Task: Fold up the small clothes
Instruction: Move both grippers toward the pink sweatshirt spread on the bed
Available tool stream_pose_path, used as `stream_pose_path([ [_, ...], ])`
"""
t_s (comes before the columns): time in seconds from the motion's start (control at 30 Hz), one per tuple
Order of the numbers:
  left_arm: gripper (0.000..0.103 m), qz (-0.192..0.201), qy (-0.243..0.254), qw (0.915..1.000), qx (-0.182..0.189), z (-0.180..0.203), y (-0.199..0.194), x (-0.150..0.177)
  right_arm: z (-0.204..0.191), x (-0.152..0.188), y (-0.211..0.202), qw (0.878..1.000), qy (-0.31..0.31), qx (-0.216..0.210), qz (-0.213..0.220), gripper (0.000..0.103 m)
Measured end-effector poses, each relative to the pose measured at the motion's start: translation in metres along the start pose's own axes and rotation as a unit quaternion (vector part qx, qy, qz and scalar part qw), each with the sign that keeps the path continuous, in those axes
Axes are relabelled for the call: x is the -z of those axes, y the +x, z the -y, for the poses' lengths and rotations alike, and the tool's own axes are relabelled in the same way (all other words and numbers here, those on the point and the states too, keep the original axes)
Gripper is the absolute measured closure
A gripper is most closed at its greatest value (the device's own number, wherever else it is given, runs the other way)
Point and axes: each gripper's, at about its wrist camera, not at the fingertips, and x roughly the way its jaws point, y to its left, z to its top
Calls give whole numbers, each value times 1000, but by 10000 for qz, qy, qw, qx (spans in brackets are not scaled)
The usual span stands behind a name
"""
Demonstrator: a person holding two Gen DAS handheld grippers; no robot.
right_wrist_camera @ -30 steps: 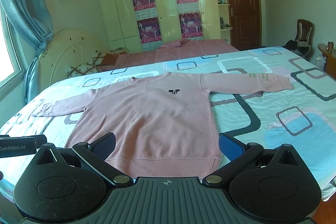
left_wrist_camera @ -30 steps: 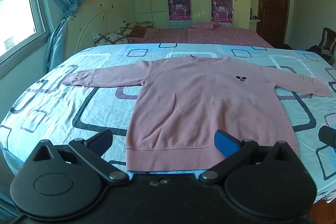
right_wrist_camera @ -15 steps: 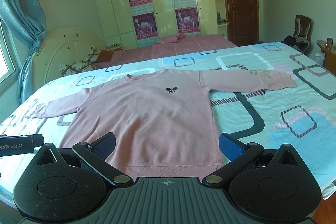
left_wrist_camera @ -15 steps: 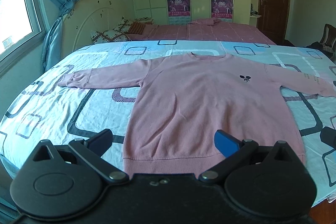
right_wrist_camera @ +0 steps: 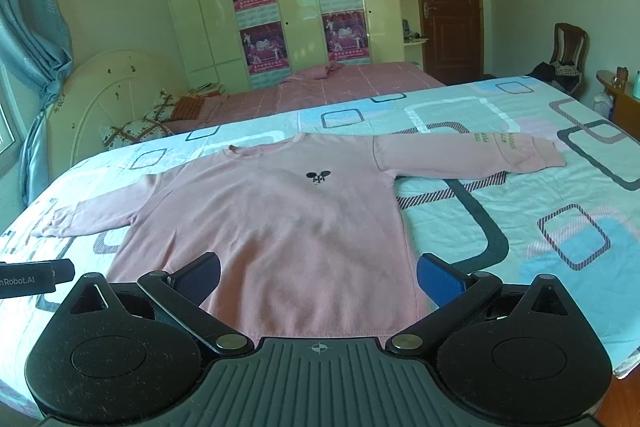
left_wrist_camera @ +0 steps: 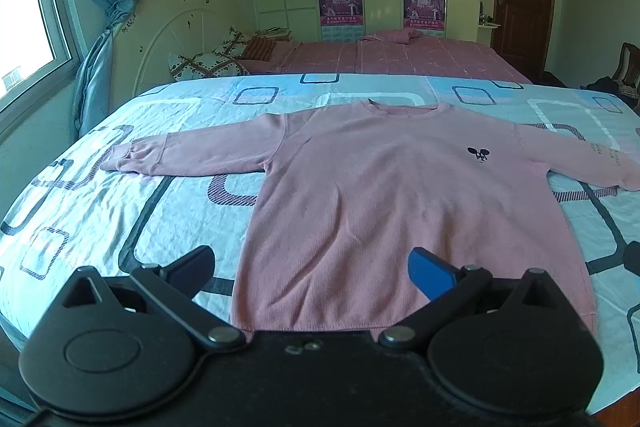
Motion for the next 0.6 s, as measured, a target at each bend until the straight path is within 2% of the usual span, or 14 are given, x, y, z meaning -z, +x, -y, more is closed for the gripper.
stream_pose_path([
  [0.4,1,-149,71,9997,187,-3,52,-28,-9,-16,41,9995,68,300,-111,0],
  [0.6,1,-269,76,9988,402,-5,81,-42,-11,-29,67,9980,189,581,-158,0],
])
